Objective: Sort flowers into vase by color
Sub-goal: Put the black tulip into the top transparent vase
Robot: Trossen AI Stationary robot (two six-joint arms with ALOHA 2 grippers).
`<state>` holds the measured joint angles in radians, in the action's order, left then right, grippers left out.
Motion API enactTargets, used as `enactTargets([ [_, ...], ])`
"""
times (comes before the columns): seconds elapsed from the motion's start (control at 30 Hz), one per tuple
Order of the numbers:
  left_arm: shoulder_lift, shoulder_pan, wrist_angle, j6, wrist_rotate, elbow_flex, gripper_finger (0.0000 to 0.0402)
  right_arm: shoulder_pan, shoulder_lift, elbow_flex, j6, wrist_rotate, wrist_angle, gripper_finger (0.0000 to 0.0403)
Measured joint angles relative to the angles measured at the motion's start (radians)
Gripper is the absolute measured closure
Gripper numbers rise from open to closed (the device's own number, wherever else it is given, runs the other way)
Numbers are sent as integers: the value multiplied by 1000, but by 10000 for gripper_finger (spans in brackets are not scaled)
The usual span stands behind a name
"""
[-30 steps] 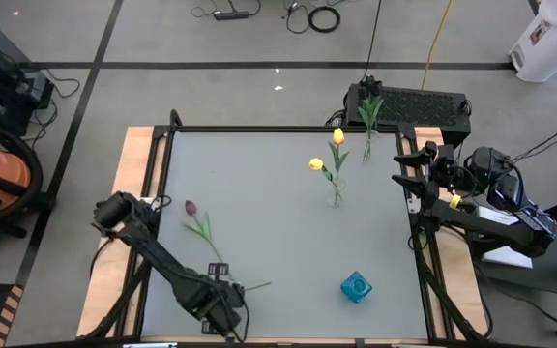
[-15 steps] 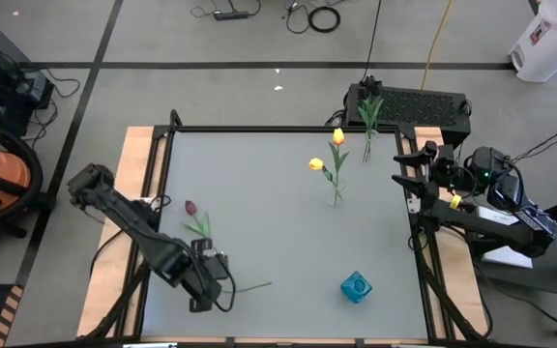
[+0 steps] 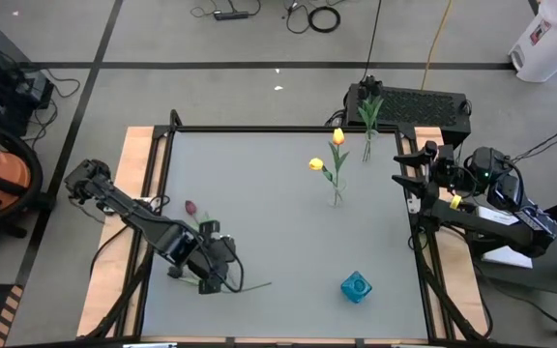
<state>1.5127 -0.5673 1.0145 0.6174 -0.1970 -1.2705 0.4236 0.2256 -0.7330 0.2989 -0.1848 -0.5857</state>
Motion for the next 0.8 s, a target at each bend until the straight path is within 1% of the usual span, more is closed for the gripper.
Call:
enactTargets([
  [0.1,0,2,0,7,0,0,300,0,0,0,0,0,0,85],
  [0.2,0,-12,1,76,32,1,300,0,0,0,8,0,1,85],
  [0.33,1,-51,19,118,129,2,300,0,0,0,-2,0,1,85],
  [0.4,1,-83,30,118,142,2,300,0,0,0,-3,0,1,85],
  [0.6,1,-191,44,109,80,3,300,0,0,0,-3,0,1,85],
  [0.73,2,-247,38,123,3,7,300,0,0,0,-4,0,1,85],
  [0.8,2,-262,35,134,-25,29,300,0,0,0,-4,0,1,85],
])
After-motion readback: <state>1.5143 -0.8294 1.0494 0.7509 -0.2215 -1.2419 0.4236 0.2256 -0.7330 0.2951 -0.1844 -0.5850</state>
